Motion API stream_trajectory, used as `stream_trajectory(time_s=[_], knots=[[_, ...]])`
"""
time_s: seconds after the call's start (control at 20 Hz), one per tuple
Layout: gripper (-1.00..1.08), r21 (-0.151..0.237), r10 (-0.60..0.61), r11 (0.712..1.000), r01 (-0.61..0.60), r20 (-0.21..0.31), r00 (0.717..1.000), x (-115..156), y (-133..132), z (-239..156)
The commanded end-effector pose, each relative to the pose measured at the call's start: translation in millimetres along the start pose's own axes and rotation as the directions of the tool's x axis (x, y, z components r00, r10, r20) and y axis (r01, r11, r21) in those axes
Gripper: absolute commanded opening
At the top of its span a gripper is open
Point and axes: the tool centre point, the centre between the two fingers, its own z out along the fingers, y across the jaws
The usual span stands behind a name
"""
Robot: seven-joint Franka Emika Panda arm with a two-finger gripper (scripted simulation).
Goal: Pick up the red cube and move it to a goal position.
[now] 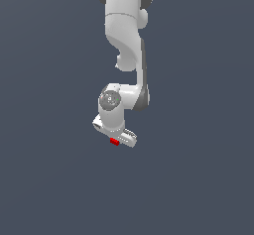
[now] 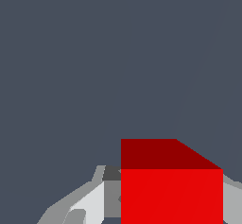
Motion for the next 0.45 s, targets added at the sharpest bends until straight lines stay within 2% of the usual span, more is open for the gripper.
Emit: stream_trajectory(time_s=[0.0, 0.4], knots=[[-1.00, 0.000, -0.001, 1.000, 0.001, 0.000, 1.000, 7.4, 1.8, -0.6], [-1.00, 0.000, -0.001, 1.000, 0.001, 0.000, 1.000, 12.3, 2.5, -0.7]])
